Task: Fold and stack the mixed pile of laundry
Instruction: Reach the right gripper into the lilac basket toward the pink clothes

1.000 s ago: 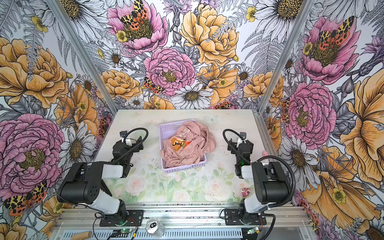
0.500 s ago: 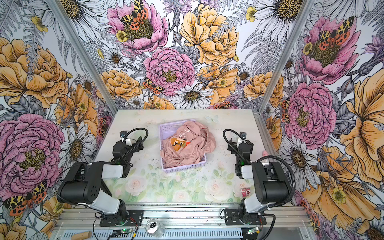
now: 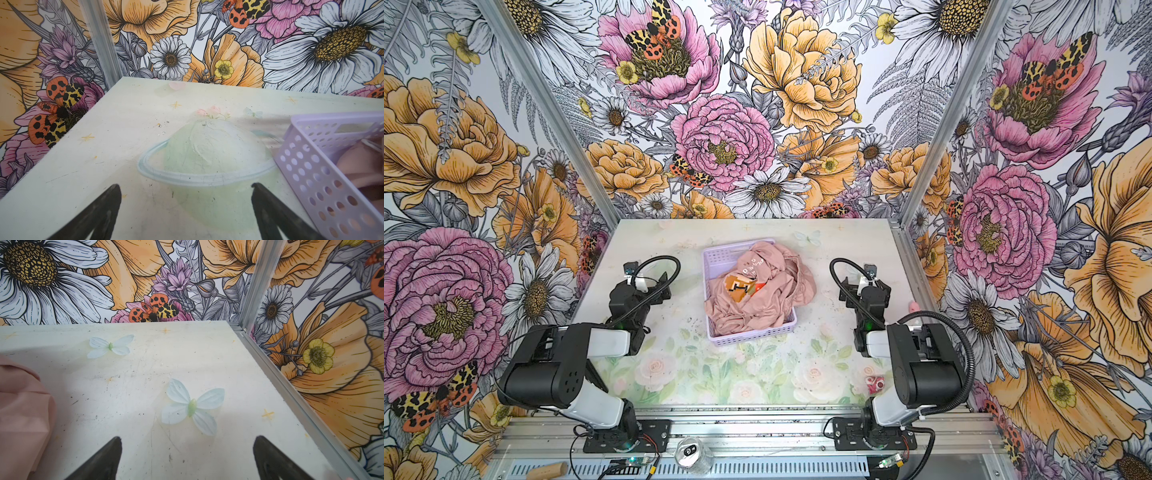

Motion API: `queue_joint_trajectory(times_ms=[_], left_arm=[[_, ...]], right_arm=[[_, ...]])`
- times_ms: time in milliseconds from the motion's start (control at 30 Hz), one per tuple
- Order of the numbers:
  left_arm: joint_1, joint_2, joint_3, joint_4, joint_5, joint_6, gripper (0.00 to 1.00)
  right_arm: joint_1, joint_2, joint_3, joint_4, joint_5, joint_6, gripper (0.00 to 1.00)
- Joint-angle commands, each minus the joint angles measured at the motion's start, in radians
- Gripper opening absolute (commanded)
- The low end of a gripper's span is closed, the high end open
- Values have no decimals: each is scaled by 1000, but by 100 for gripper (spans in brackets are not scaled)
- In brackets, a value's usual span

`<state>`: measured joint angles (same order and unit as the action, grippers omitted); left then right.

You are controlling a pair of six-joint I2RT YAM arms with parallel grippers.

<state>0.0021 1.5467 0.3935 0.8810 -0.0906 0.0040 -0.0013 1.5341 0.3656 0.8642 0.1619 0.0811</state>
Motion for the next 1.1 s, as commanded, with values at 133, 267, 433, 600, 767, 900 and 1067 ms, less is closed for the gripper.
queue_joint_trajectory(times_ms=[133, 267, 433, 600, 767, 900, 1067], left_arm=[[-8, -70, 18, -71, -26, 12, 99], [-12, -218, 153, -437, -31, -21, 99], [-14, -318, 273, -810, 68, -170, 99], [-9, -380, 282, -1001, 194, -307, 99], [16, -426, 266, -1090, 246, -374, 99], [89, -425, 249, -1122, 328, -415, 99], [129, -434, 242, -1137, 383, -432, 99]], right_arm=[[26, -134, 107, -246, 82, 0, 100], [71, -291, 264, -651, 124, 84, 100], [279, -349, 452, -1037, 97, 187, 96], [559, -241, 633, -1230, -11, 325, 89], [786, -5, 847, -1318, -195, 443, 83], [898, 176, 1021, -1372, -292, 487, 77], [951, 330, 1182, -1478, -344, 504, 66]])
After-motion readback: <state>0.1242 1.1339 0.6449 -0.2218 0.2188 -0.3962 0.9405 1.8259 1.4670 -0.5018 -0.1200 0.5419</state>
